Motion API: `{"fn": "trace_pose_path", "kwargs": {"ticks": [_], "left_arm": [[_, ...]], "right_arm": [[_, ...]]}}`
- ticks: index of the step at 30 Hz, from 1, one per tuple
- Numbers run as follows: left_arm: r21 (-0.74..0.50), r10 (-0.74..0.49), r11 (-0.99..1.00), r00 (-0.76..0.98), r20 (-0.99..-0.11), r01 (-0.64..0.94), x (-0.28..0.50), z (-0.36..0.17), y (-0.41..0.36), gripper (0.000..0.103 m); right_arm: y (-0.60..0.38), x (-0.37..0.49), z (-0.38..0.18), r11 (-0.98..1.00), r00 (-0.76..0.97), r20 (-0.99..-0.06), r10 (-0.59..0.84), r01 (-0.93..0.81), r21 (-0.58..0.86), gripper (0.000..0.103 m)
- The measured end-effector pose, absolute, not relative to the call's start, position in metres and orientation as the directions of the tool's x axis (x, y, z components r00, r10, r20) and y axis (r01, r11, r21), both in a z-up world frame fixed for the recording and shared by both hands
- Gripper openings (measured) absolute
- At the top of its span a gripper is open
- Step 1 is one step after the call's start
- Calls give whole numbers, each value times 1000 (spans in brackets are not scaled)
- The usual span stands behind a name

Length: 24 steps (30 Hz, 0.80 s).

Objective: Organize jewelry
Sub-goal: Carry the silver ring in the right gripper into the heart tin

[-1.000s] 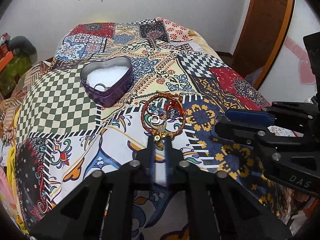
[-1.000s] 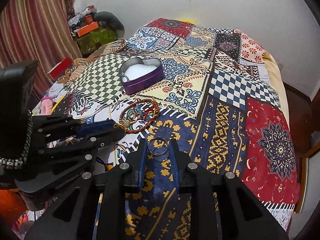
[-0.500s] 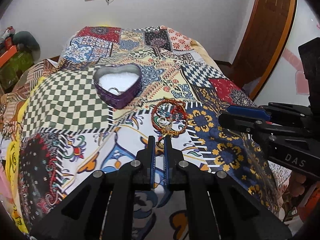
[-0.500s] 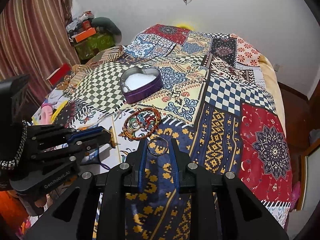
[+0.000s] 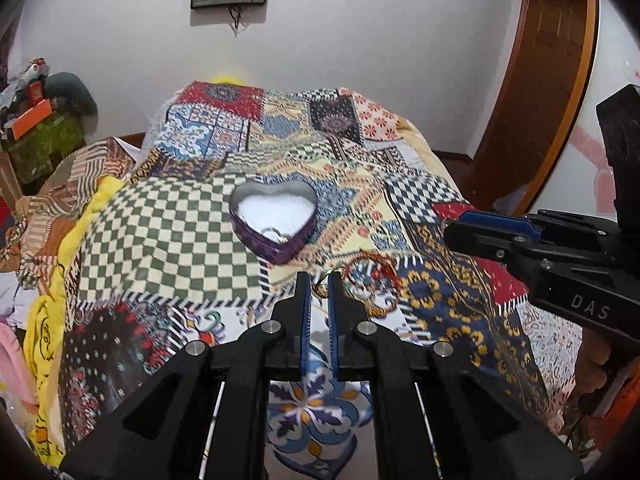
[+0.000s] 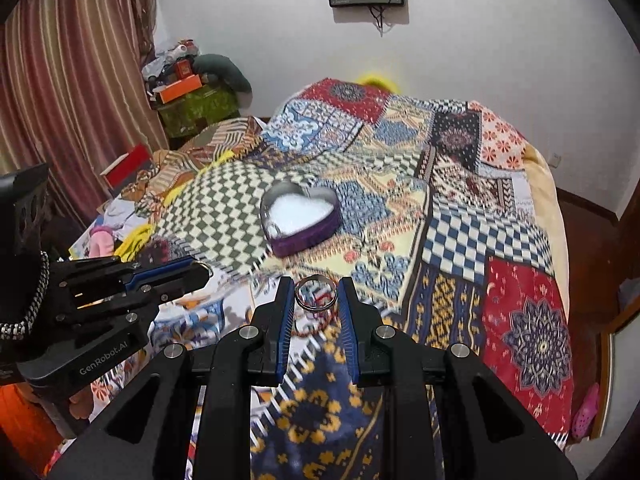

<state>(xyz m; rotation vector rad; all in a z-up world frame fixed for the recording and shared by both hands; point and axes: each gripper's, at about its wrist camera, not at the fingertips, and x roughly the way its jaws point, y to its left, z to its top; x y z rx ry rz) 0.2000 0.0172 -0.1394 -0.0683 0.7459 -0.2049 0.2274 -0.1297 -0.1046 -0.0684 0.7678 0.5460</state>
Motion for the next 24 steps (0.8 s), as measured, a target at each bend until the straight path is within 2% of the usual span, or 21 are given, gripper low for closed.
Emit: {"fn": "trace_pose_path", "kwargs": {"ticks": [11,24], "left_arm": [[-131,-194,981,738,-646,142,220,-135,31,6],[-139,-185,983,727,-662,124,262,-153,42,6]], "right_arm": [[-120,252,-91,853,607,-638,475,-496,163,20],[-101,288,-109,841,573,-656,490,-509,183,20]]}}
